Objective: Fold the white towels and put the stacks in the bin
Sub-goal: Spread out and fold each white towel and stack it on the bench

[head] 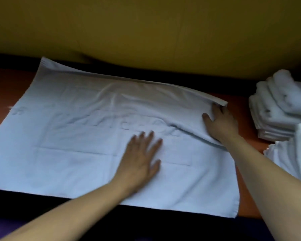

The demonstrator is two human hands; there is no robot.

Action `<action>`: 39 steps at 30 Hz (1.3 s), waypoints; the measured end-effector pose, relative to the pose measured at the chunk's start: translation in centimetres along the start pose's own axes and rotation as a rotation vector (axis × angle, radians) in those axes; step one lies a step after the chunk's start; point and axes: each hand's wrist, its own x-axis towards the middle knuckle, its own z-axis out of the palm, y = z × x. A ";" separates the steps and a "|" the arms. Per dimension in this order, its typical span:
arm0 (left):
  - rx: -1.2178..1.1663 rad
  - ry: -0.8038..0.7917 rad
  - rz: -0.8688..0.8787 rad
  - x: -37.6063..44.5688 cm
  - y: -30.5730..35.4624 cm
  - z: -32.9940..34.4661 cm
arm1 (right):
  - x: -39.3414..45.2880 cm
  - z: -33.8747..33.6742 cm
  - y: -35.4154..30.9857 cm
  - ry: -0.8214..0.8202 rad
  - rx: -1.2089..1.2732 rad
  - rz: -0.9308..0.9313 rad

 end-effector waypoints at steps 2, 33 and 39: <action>-0.048 -0.045 0.163 -1.2 5.1 1.2 | -0.4 -0.7 1.0 -0.059 0.006 0.023; -0.291 -0.043 -0.124 -2.8 14.8 -2.1 | 6.6 -6.0 0.3 0.105 0.703 0.300; -0.555 0.078 -0.116 -3.6 16.9 -4.2 | 6.0 -10.6 0.5 0.171 0.666 0.301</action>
